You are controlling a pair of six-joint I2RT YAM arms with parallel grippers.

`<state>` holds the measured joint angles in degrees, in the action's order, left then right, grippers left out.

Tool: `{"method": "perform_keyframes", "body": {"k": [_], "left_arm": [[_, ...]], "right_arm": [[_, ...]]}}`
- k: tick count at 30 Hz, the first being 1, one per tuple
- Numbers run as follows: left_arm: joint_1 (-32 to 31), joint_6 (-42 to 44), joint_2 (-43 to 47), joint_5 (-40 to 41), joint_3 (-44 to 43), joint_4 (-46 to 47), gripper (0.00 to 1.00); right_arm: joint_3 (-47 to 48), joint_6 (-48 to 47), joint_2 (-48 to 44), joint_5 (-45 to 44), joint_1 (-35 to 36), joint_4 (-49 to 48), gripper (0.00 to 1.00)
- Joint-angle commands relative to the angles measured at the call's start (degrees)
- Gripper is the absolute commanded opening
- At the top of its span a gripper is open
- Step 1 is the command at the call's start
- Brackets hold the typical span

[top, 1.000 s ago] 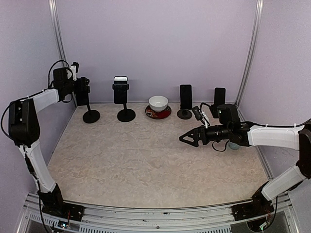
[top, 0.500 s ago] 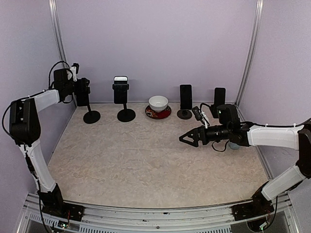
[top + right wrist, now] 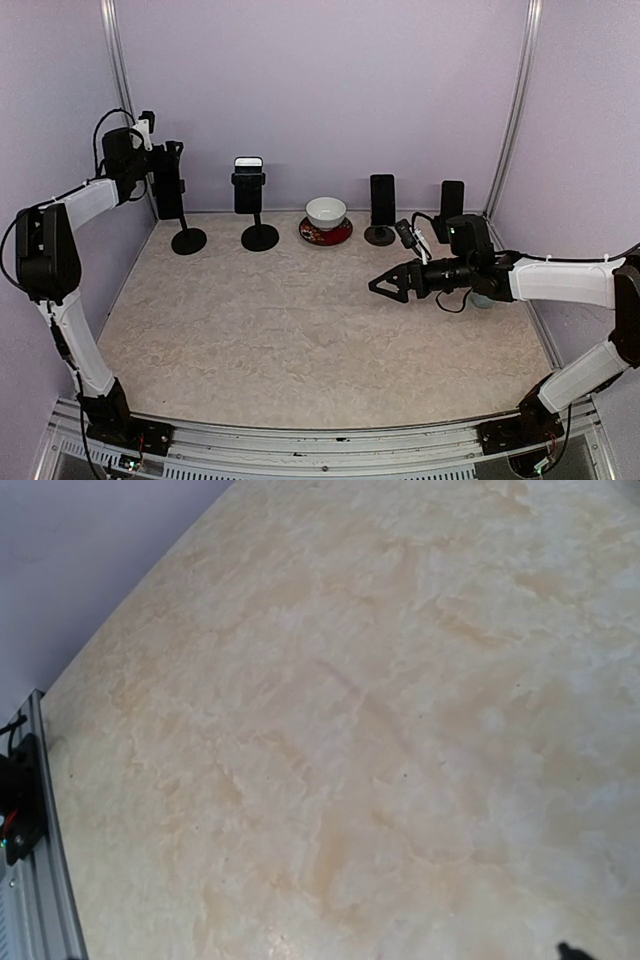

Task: Place the phone on the phone stand
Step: Place the phone stand with the phone at the corner of the board, then reset both arms

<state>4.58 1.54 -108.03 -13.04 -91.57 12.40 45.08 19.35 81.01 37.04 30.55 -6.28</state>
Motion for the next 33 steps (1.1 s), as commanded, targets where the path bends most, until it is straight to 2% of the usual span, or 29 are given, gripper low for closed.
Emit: {"method": "perform_keyframes", "body": {"k": [1,11,18,26,33], "left_arm": [[0.4,-1.8,4.5,0.5,0.4,3.0,0.99],[0.4,-5.2,11.8,2.4,5.0,4.7,0.99],[-1.0,-9.4,21.7,3.2,13.1,7.8,0.99],[-5.9,-10.9,30.1,8.5,23.0,5.5,0.99],[-13.4,-10.6,37.1,14.4,34.1,2.8,0.99]], "right_arm": [[-0.6,0.3,-0.2,-0.3,-0.8,-0.3,1.0],[-0.9,0.3,-0.1,-0.7,-0.8,-0.3,1.0],[-0.9,-0.2,-0.3,-2.7,-0.8,0.4,1.0],[-3.3,-0.4,-1.2,-5.3,-0.8,0.5,1.0],[-5.7,-1.2,-3.8,-10.9,-0.9,2.1,1.0]]}}
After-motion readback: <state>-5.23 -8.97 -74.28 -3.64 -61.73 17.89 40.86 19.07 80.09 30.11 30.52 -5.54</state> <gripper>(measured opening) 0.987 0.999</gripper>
